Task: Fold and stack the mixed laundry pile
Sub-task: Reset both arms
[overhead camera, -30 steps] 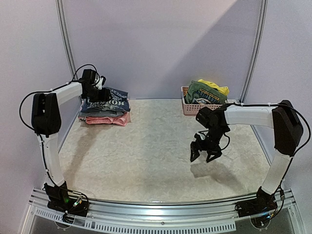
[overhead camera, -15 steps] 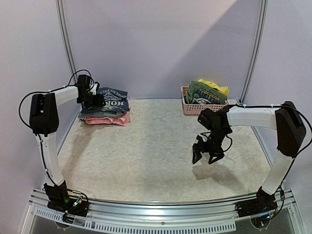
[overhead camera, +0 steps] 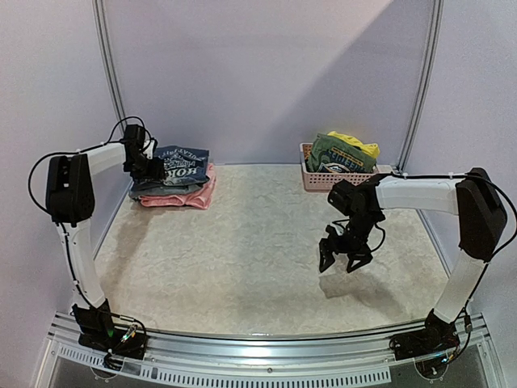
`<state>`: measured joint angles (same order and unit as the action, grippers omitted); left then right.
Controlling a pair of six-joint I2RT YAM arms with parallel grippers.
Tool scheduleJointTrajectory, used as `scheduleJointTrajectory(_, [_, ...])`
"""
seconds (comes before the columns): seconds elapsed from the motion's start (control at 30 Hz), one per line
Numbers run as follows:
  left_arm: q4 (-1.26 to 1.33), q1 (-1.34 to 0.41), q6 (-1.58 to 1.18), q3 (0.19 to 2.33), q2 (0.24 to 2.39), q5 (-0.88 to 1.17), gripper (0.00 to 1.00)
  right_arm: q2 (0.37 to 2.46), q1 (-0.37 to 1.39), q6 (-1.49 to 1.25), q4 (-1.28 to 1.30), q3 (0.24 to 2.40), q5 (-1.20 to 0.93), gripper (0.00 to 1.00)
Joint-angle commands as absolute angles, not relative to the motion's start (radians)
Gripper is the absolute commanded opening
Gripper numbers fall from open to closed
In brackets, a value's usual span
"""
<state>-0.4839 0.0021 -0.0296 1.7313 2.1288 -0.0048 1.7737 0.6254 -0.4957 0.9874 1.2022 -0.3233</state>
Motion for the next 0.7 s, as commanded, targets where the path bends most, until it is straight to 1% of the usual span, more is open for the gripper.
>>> scheduleJointTrajectory(0.0, [-0.542, 0.02, -0.037, 1.73, 1.994, -0.125, 0.68, 1.75, 0.62, -0.493, 1.017, 1.282, -0.292, 0.9])
scheduleJointTrajectory(0.17, [-0.578, 0.004, -0.067, 1.697, 1.872, -0.127, 0.69, 1.753, 0.62, -0.483, 1.06, 1.398, -0.25, 0.93])
scheduleJointTrajectory(0.33, [-0.616, -0.047, -0.074, 1.637, 1.742, -0.138, 0.75, 1.754, 0.62, -0.47, 1.11, 1.531, -0.195, 0.96])
scheduleJointTrajectory(0.37, [-0.622, -0.059, -0.076, 1.622, 1.714, -0.138, 0.77, 1.755, 0.62, -0.468, 1.119, 1.555, -0.187, 0.98])
scheduleJointTrajectory(0.43, [-0.634, -0.084, -0.088, 1.592, 1.662, -0.143, 0.84, 1.752, 0.62, -0.466, 1.137, 1.606, -0.163, 0.99])
scheduleJointTrajectory(0.47, [-0.638, -0.094, -0.094, 1.57, 1.637, -0.14, 0.96, 1.75, 0.62, -0.467, 1.145, 1.632, -0.152, 0.99])
scheduleJointTrajectory(0.5, [-0.643, -0.106, -0.099, 1.554, 1.612, -0.139, 0.99, 1.747, 0.62, -0.468, 1.153, 1.656, -0.141, 0.99])
scheduleJointTrajectory(0.67, [-0.671, -0.179, -0.128, 1.49, 1.505, -0.141, 1.0, 1.735, 0.62, -0.472, 1.177, 1.77, -0.066, 0.99])
